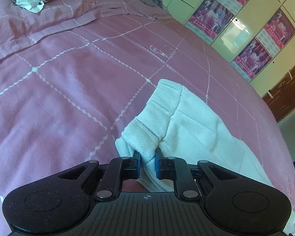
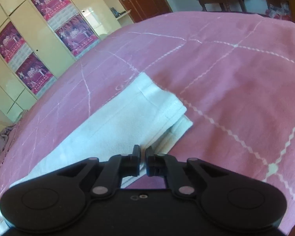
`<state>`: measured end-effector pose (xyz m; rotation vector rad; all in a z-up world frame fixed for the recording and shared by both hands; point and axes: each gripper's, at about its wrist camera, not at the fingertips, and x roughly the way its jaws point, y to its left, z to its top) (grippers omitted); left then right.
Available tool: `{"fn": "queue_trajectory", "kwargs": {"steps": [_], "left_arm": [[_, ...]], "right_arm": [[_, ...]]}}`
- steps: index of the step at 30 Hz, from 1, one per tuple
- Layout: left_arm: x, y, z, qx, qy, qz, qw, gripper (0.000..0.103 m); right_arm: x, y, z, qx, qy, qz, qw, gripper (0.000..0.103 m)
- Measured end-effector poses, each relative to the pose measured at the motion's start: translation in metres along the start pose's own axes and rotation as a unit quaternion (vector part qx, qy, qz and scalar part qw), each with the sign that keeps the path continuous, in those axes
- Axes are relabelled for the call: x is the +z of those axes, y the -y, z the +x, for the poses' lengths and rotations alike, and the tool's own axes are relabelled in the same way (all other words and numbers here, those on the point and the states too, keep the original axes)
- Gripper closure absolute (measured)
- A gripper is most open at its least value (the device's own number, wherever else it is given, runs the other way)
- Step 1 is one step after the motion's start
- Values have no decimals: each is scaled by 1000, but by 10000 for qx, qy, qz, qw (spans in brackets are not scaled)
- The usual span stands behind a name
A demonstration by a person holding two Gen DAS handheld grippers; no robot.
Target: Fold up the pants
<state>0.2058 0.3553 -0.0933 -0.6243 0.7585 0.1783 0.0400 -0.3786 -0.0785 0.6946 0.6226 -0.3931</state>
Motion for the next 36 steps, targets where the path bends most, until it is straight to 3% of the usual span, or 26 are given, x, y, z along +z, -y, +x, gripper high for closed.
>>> {"fn": "queue_trajectory", "kwargs": {"steps": [2, 4, 6, 8, 11, 13, 14, 15, 19, 23, 26, 29, 36], "left_arm": [[-2, 1, -3, 18, 60, 11, 10000, 89], [-4, 2, -5, 13, 123, 28, 9999, 87], [-5, -2, -7, -23, 143, -62, 9999, 84], [-5, -4, -7, -31, 165, -129, 9998, 77], [-7, -7, -7, -38, 194, -235, 9995, 59], [-10, -8, -4, 55, 203, -218, 9995, 58], [-12, -6, -2, 151, 195, -139, 9996, 68], [-15, -4, -2, 182, 231, -93, 9995, 71], [-25, 9, -6, 502, 567, -54, 9971, 72], [-35, 9, -7, 601, 846, -408, 9938, 72], [-40, 5, -6, 592, 928, -598, 9921, 72], [-47, 11, -4, 748, 1107, -557, 9895, 73], [-55, 17, 1, 908, 1283, -527, 9862, 73]], "right_arm": [[2, -2, 1, -52, -85, 7, 10000, 96], [4, -6, -5, 18, -32, -49, 10000, 84], [5, -7, -16, -229, 184, -94, 9995, 76], [4, -14, -34, -617, 768, -363, 9945, 82], [6, -41, -46, -655, 1275, -835, 9861, 82], [11, -68, -32, 80, 958, -1056, 9897, 81], [13, -85, -20, 559, 642, -1195, 9892, 81], [12, -106, -8, 952, 408, -1375, 9851, 80], [-4, -202, 48, 2115, -426, -1923, 9573, 80], [-33, -298, 112, 3046, -1353, -2266, 9152, 74], [-53, -356, 158, 3333, -1937, -2635, 8843, 66], [-67, -392, 199, 3491, -2329, -2958, 8581, 67], [-92, -424, 239, 3826, -2974, -3313, 8096, 67]]}}
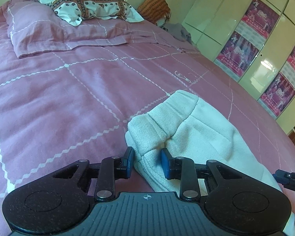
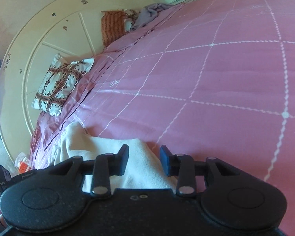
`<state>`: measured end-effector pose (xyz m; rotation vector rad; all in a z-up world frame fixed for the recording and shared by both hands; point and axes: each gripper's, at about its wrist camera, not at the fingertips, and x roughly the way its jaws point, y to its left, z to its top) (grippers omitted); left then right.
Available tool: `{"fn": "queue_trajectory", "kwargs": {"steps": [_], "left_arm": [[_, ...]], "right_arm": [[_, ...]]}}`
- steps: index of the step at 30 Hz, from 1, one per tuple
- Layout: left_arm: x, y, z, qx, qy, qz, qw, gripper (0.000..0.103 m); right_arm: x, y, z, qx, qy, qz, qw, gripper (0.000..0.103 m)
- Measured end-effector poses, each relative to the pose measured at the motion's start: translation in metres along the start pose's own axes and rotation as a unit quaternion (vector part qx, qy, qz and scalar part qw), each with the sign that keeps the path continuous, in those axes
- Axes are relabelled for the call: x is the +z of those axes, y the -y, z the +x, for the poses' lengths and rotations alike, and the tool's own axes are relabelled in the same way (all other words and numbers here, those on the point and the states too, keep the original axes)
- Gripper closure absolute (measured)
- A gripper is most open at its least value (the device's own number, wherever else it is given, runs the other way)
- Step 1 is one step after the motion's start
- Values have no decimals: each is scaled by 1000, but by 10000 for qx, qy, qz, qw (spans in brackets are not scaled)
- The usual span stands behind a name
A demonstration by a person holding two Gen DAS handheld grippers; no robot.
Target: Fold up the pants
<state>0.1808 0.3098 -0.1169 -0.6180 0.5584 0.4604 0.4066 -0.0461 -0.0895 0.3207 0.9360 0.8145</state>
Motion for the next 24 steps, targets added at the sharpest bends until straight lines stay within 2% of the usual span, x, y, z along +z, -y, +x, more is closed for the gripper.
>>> {"fn": "queue_trajectory", "kwargs": {"steps": [2, 5, 9, 11, 14, 16, 18, 19, 21, 22, 23, 24], "left_arm": [[0, -1, 0, -33, 8, 5, 10000, 73], [-1, -2, 0, -51, 30, -6, 10000, 73], [-2, -2, 0, -76, 54, 0, 10000, 73], [-3, -3, 0, -95, 54, -2, 9999, 73], [-3, -5, 0, -124, 55, -22, 9999, 73], [-4, -5, 0, -135, 61, -28, 9999, 73], [-4, -5, 1, -146, 75, -29, 9999, 73], [-4, -5, 1, -155, 83, -31, 9998, 73], [-4, -6, 0, -178, 101, -49, 9998, 73], [-4, -6, -1, -197, 136, -68, 9997, 73], [-4, -7, -3, -235, 214, -127, 9994, 76], [-4, -7, -5, -245, 285, -155, 9992, 77]], "right_arm": [[-1, 0, 8, 44, -161, -132, 9998, 68], [-3, -3, 12, 179, -289, -260, 9991, 74], [-6, -15, 2, 476, -308, -516, 9971, 74], [-5, -20, 4, 417, -386, -629, 9964, 74], [2, -21, 15, 562, -518, -516, 9957, 70], [6, -14, 29, 797, -692, -177, 9943, 69], [8, -10, 43, 583, -719, -29, 9957, 69], [8, -7, 50, 479, -712, 79, 9963, 72], [9, -4, 56, 485, -618, 305, 9964, 72], [10, -7, 58, 436, -613, 293, 9967, 83], [9, -12, 59, 325, -622, 135, 9974, 100], [8, -18, 59, 161, -606, -95, 9980, 100]]}}
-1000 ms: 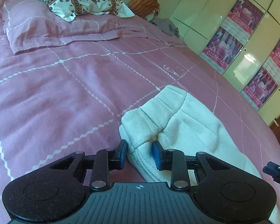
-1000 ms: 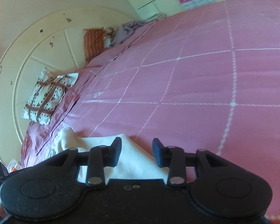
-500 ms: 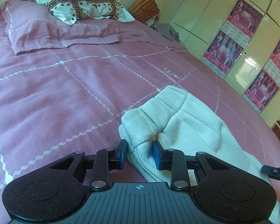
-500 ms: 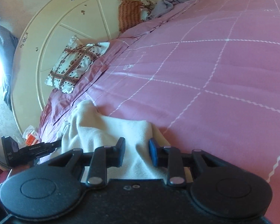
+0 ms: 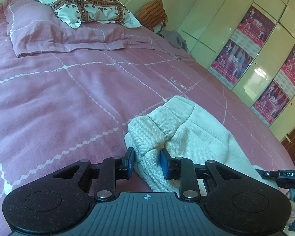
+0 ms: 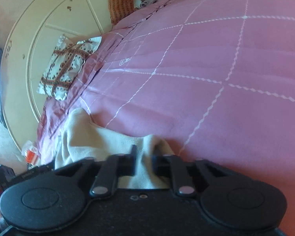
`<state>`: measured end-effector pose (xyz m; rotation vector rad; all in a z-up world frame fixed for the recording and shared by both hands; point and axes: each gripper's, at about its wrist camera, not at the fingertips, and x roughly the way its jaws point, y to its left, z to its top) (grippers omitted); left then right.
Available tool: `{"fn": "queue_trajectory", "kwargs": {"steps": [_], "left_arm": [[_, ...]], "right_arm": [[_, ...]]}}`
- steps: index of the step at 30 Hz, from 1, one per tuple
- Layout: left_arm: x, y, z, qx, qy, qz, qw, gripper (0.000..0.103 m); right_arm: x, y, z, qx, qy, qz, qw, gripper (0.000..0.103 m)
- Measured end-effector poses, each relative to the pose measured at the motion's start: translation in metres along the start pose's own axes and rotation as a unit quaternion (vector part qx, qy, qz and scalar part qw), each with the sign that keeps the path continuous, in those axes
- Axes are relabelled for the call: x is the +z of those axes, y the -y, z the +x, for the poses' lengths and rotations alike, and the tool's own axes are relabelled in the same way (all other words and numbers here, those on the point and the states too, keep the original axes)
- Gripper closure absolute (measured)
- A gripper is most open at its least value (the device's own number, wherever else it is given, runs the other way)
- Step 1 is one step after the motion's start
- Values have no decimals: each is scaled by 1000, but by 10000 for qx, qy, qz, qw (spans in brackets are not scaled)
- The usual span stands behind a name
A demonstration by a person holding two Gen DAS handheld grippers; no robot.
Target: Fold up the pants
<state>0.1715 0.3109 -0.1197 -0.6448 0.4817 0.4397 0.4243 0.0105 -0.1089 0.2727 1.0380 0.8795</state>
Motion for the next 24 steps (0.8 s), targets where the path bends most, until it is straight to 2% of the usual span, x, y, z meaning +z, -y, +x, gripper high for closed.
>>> {"fn": "queue_trajectory", "kwargs": {"steps": [1, 3, 4, 5, 7, 9, 11, 13, 14, 15, 17, 20, 22, 24], "left_arm": [[-1, 1, -3, 1, 110, 12, 9999, 80], [-2, 3, -6, 0, 218, 40, 9998, 84], [-3, 4, -6, -4, 208, 49, 9998, 84], [-3, 6, -5, 20, 183, 107, 9998, 84], [-3, 3, -4, 5, 119, 74, 9999, 84], [-1, -1, -4, -63, 78, 0, 9999, 84], [-1, 5, -10, -83, 241, 192, 9995, 85], [-2, 5, -1, 27, 39, 210, 9998, 85], [0, 2, 1, -4, -18, 113, 9999, 85], [2, 0, -1, -54, -47, 73, 9999, 85], [4, -4, -10, -127, -47, 6, 9999, 85], [3, -6, -38, -106, 190, 73, 9997, 85], [5, 0, -56, -117, 436, 329, 9984, 85], [10, 16, -57, -366, 433, 675, 9961, 85]], "right_arm": [[-1, -6, -6, -134, 200, -139, 9996, 101], [2, -8, -30, -226, 947, -51, 9952, 101], [3, -5, -36, -445, 1177, -6, 9921, 101], [4, 6, -34, -709, 1208, 192, 9899, 101], [1, 23, -15, -986, 828, 492, 9905, 101], [-6, 22, -10, -1059, 850, 423, 9898, 101], [-6, 21, -11, -1024, 896, 504, 9894, 100], [-5, 16, -16, -1073, 943, 310, 9893, 97], [-6, 16, -16, -1293, 885, 247, 9873, 96], [-6, 22, -15, -1326, 787, 362, 9874, 96], [-6, 23, -32, -1302, 1005, 678, 9841, 86], [-14, 14, -74, -1313, 1556, 761, 9761, 88], [-26, 8, -107, -1492, 1793, 702, 9699, 89], [-44, 2, -138, -1749, 1961, 645, 9627, 89]]}}
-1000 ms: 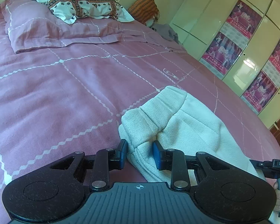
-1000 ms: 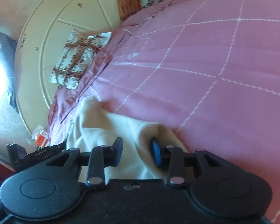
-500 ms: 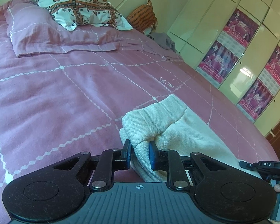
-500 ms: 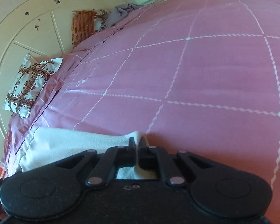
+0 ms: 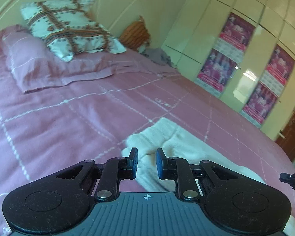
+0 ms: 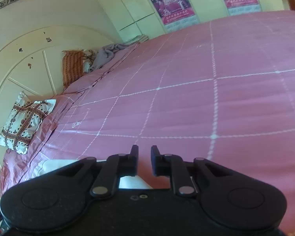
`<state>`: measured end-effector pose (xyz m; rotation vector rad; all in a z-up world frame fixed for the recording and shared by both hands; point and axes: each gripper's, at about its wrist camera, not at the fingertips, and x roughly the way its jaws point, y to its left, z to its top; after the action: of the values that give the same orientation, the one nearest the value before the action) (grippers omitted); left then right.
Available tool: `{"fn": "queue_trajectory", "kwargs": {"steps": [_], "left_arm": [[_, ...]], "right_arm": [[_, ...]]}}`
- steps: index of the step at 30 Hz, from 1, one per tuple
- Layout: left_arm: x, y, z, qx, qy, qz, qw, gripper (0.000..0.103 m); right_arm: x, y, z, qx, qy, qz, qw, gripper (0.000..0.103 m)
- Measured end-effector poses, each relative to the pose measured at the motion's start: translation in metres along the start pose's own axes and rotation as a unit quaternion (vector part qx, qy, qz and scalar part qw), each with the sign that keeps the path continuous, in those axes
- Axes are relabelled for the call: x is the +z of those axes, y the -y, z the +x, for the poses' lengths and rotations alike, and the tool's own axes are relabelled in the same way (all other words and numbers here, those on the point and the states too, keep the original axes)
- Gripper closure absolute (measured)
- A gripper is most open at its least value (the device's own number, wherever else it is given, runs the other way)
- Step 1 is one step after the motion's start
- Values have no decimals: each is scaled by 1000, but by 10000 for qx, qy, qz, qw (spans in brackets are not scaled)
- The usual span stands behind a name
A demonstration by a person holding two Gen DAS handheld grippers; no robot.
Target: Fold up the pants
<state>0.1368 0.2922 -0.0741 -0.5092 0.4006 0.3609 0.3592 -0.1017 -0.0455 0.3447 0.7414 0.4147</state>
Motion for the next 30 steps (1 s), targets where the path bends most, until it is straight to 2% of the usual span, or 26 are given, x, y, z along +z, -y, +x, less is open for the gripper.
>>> {"fn": "queue_trajectory", "kwargs": {"steps": [2, 4, 6, 7, 8, 9, 10, 11, 12, 13, 16, 17, 18, 19, 20, 21, 22, 25, 27, 30], "left_arm": [[7, 25, 11, -473, -118, 302, 9984, 85], [8, 45, 31, -767, -436, 518, 9947, 85], [0, 51, 55, -668, -806, 537, 9931, 85], [-5, 50, 72, -456, -1250, 591, 9893, 85], [-11, 45, 82, -358, -1614, 524, 9849, 85], [-12, 39, 78, -457, -1487, 343, 9872, 85], [-10, 36, 71, -461, -1421, 288, 9884, 85], [-8, 36, 62, -422, -1326, 380, 9895, 85], [-7, 36, 55, -414, -1243, 460, 9903, 85], [-8, 36, 50, -414, -1218, 519, 9903, 85], [-18, 39, 48, -398, -1323, 760, 9875, 85], [-19, 41, 48, -400, -1326, 867, 9866, 85], [-19, 40, 48, -416, -1334, 904, 9860, 85], [-19, 38, 50, -451, -1337, 870, 9862, 85], [-17, 33, 52, -506, -1344, 814, 9863, 85], [-17, 30, 52, -567, -1345, 766, 9863, 85], [-18, 27, 52, -622, -1335, 714, 9865, 85], [-20, 20, 56, -718, -1287, 518, 9877, 85], [-22, 21, 57, -701, -1240, 511, 9885, 85], [-24, 24, 57, -625, -1201, 568, 9892, 85]], "right_arm": [[-11, 6, -23, -86, 47, 24, 9999, 89], [-26, 11, -34, -58, -29, 148, 9999, 89], [-41, 16, -32, 24, -258, 254, 9993, 88], [-49, 16, -26, -15, -469, 234, 9986, 92], [-56, 21, -20, -332, -602, 203, 9974, 98], [-60, 33, -18, -692, -655, 361, 9948, 103], [-63, 47, -24, -685, -558, 735, 9934, 103], [-63, 59, -35, -771, -391, 1083, 9903, 101], [-62, 62, -48, -982, -224, 1157, 9882, 96], [-62, 61, -62, -1073, -43, 1107, 9880, 86], [-72, 58, -97, -756, 231, 978, 9921, 86], [-78, 61, -104, -823, 150, 884, 9926, 86], [-84, 66, -105, -1097, -67, 808, 9906, 87], [-90, 75, -108, -1445, -248, 822, 9858, 100], [-94, 88, -120, -1524, -164, 1043, 9827, 98], [-98, 96, -142, -1555, 101, 1357, 9784, 92], [-101, 101, -165, -1568, 418, 1503, 9752, 78], [-119, 113, -247, -1859, 1393, 1752, 9567, 62], [-140, 132, -297, -2025, 1830, 2191, 9367, 60], [-173, 159, -348, -2299, 2142, 2772, 9080, 62]]}}
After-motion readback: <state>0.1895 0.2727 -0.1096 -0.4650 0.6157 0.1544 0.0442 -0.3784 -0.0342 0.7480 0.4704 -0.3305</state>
